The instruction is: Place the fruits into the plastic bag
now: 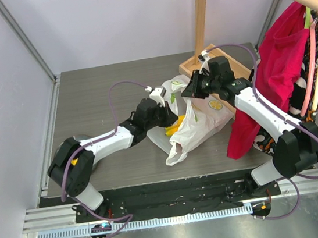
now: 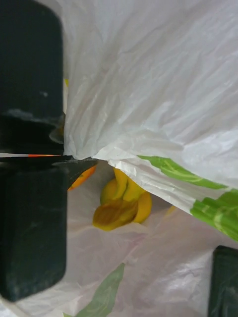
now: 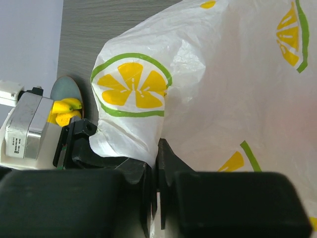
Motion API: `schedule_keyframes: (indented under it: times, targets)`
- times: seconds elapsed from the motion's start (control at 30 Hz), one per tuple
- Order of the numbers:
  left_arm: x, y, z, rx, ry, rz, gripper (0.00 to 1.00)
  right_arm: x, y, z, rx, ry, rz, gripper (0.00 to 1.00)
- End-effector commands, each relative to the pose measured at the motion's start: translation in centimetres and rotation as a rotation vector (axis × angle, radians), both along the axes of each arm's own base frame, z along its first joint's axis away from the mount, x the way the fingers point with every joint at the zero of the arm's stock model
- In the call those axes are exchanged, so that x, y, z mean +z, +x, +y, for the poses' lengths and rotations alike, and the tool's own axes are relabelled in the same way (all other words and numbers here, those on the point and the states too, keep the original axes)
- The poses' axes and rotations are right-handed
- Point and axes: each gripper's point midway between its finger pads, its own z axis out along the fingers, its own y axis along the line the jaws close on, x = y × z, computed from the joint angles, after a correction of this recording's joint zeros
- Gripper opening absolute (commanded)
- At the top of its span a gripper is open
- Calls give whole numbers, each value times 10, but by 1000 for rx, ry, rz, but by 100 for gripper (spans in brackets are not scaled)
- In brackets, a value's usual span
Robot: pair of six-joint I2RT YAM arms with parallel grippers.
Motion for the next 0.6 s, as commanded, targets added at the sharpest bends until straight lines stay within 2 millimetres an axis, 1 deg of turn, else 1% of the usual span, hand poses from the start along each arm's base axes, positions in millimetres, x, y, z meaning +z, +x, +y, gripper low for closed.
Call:
schedule_keyframes:
  times: [0.0,0.03,0.07,0.1,0.13,0.17,0.2,0.23,0.27,0.3,0.33,0.37,0.4,0.43,0.5,0.53,0.57]
  targets:
    - [43,13,3,45,-151,-43,0,31,0,1,27,19,-109,33]
    - [47,18,12,60,-166,-33,0,35,0,0,30,20,-132,42]
    - [50,18,16,63,-179,-24,0,39,-3,0,35,21,-151,50]
    - [57,18,22,67,-196,-23,0,54,-8,-3,33,27,-197,62]
    - [57,22,33,90,-196,-7,0,61,-11,-4,36,33,-224,67]
    - [61,22,38,91,-198,-4,0,70,-14,-5,35,37,-253,70]
    - [68,26,48,111,-201,-11,0,85,-23,-5,37,47,-296,80]
    - [64,25,55,121,-180,13,0,92,-30,-4,44,56,-317,81]
    - [67,26,59,128,-179,18,0,98,-36,-2,53,64,-332,82]
    - [67,27,65,136,-175,29,0,103,-48,7,87,75,-345,83]
    - [64,31,77,164,-163,54,0,110,-61,9,103,77,-373,83]
    - [64,33,82,175,-161,60,0,113,-72,16,128,80,-385,84]
    - [63,32,85,169,-162,71,0,113,-82,22,141,75,-390,84]
    - [60,36,94,186,-156,83,0,112,-104,38,186,72,-395,84]
    - [59,38,101,182,-158,99,0,106,-124,52,220,79,-376,84]
    - [57,38,103,182,-153,112,0,95,-146,67,281,88,-346,84]
    - [56,39,104,180,-149,111,0,88,-153,72,271,97,-312,84]
